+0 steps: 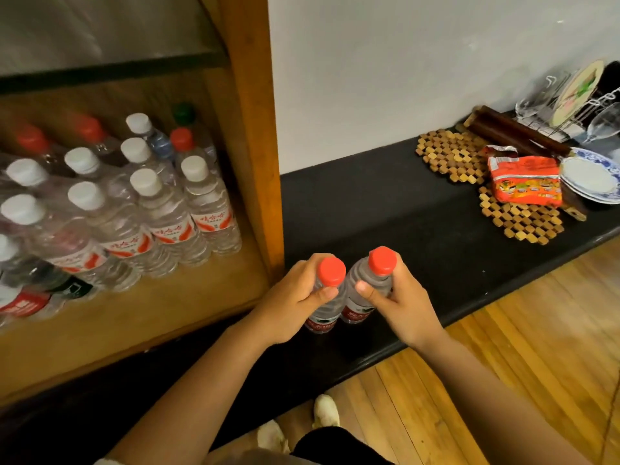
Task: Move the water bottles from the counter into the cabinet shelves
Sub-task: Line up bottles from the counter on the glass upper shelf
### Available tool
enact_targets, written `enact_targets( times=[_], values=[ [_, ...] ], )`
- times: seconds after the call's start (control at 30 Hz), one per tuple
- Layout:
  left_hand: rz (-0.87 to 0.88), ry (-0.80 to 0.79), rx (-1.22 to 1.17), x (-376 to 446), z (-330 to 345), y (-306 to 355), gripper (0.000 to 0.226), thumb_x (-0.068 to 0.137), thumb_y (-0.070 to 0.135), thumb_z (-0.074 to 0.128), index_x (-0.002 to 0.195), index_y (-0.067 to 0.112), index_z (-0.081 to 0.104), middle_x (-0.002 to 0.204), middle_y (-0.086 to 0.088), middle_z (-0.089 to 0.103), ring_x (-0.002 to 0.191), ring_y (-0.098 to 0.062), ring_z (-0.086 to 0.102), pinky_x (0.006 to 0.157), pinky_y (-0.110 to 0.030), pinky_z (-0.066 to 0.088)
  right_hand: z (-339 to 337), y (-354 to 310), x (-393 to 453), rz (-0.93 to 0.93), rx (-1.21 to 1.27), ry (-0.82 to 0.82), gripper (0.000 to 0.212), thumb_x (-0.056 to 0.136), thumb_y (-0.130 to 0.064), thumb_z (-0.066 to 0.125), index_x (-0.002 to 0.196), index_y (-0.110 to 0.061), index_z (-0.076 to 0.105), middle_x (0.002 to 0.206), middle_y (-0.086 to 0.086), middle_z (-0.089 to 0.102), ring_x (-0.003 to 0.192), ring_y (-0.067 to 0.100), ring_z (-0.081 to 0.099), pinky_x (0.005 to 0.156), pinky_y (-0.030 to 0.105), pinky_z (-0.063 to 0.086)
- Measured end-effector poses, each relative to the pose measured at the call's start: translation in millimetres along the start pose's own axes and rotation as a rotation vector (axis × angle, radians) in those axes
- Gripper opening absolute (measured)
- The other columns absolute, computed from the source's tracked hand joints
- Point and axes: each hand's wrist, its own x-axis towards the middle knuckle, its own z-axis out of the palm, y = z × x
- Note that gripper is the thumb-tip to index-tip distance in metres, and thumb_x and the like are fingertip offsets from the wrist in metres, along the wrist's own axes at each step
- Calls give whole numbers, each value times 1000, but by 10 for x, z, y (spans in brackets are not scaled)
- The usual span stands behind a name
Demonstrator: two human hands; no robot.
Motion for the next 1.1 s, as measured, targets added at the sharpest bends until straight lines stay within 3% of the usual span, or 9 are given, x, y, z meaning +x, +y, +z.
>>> enact_targets(
  times=[0.17,0.3,0.4,0.5,0.6,0.73,0.83,0.97,1.1],
  values=[
    [-79,71,-292,-88,157,-21,39,83,51,49,121,44,41,120,24,50,118,8,45,94,-12,40,-14,42,5,-10,2,-45,63,65,-62,66,120,-45,39,114,-23,55,106,-5,54,87,15,44],
    [-198,191,-511,-165,392,-227,67,67,50,70,123,45,35,124,27,49,117,11,47,88,-8,42,-6,308,50,14,104,-164,74,60,-32,83,121,-39,42,111,-29,55,109,-11,52,84,3,41],
    [-276,293,-473,-223,646,-428,79,66,16,82,121,43,32,128,23,42,112,21,44,85,-3,39,94,583,43,106,128,-245,79,60,-15,84,118,-45,38,115,-24,54,111,-9,51,86,8,41],
    [-315,434,-470,-204,851,-552,80,68,-6,76,118,40,34,125,22,42,106,26,44,81,1,38,259,785,27,155,154,-247,79,60,-8,83,123,-31,41,114,-22,53,113,1,52,87,10,40],
    [-347,550,-474,-135,936,-585,78,69,-9,73,116,41,37,123,21,47,107,21,47,85,-1,38,381,862,32,148,185,-171,73,63,-6,81,121,-27,42,114,-17,54,113,9,53,91,18,43],
    [-351,595,-505,-138,964,-571,74,70,-8,71,116,41,39,122,20,50,109,14,50,89,-6,41,385,817,43,103,151,-149,68,66,-8,80,111,-40,41,116,-5,55,113,12,53,97,30,43],
    [-359,622,-508,-274,957,-537,70,72,-6,71,116,40,42,120,22,52,107,18,50,85,-4,41,382,734,19,106,123,-196,67,65,-11,81,116,-30,42,115,-4,56,113,17,55,97,35,45],
    [-342,694,-510,-572,845,-368,71,69,-5,74,119,35,43,121,16,56,116,3,53,94,-12,42,411,491,-52,-4,83,-246,66,63,-12,83,117,-22,48,111,-6,58,109,16,57,92,27,43],
    [-260,779,-481,-933,537,-103,70,60,20,80,122,28,48,120,12,63,116,-6,56,99,-23,43,373,53,-72,-168,180,-363,64,61,-25,83,113,-40,48,114,-17,58,111,4,54,92,27,45]
  ],
)
